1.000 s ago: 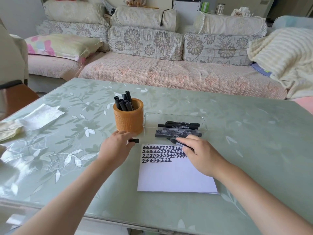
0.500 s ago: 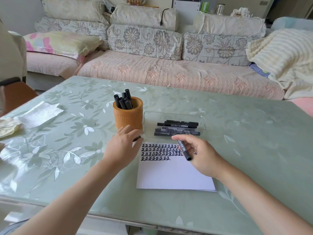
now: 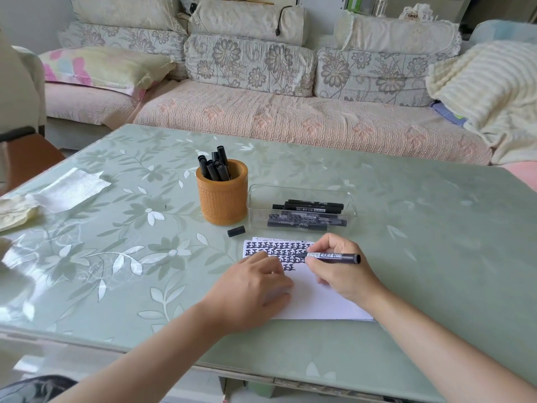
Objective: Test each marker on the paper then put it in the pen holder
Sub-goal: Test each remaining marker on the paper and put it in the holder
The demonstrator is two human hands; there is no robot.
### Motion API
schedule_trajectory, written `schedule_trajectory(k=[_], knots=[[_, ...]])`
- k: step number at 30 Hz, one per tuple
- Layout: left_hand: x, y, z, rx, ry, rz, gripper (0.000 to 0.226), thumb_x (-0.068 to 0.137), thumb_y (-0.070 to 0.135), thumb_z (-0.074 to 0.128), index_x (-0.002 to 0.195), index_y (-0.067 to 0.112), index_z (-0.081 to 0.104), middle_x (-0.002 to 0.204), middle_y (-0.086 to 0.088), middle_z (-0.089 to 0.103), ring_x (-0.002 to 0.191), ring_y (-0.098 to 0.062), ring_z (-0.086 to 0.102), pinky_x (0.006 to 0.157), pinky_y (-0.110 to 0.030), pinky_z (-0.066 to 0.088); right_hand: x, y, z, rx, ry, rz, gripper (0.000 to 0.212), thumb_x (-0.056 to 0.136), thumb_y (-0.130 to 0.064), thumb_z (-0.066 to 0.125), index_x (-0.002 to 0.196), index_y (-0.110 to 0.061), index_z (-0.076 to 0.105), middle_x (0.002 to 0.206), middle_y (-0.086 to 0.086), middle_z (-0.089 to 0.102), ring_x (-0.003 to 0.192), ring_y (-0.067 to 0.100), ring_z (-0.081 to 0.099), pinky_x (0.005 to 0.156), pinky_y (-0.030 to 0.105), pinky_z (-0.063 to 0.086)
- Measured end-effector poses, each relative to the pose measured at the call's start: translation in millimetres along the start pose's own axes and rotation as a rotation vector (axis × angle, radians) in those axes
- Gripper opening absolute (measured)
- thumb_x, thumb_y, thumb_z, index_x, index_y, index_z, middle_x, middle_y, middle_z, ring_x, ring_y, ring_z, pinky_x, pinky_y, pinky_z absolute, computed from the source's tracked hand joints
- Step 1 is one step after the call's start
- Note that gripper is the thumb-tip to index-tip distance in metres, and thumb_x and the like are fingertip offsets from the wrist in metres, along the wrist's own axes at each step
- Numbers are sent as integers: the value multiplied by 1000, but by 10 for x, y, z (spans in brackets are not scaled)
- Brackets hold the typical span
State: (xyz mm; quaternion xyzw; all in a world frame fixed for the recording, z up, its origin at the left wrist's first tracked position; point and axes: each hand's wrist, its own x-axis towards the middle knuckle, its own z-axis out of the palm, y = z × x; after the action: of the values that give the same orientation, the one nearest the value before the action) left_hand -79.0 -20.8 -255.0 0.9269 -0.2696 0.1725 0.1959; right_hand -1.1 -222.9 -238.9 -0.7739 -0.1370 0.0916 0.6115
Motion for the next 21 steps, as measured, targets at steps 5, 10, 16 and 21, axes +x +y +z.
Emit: schedule_trajectory(k=[5,10,16,21], knots=[[-2,-5,-2,8,-11,-14,14,90,36,58,97,30,69,94,7,54,84,-16,50,71,-31,46,15,31,8,-70,-22,-20,25,81,-2,72,67,-11,54,54,7,58,41,17,44,43,24,35],[4,1,-8,6,-10,-24,14,89,36,59,97,30,69,94,8,54,85,-15,50,72,-28,45,13,82,-9,-79,-39,-76,29,81,1,70,64,-12,50,57,0,54,49,15,40,46,23,30],[6,4,-13,11,-16,-38,14,88,37,60,97,32,69,93,8,54,85,-14,50,72,-22,40,14,95,5,-109,-34,-88,31,81,-2,71,63,-15,50,60,2,56,49,14,40,46,22,30],[9,10,-13,-11,-13,-54,15,88,37,60,99,31,69,93,8,54,85,-14,50,70,-30,46,3,99,-7,-181,-40,-115,26,80,-4,69,66,-9,48,58,-8,53,54,13,42,50,25,31]])
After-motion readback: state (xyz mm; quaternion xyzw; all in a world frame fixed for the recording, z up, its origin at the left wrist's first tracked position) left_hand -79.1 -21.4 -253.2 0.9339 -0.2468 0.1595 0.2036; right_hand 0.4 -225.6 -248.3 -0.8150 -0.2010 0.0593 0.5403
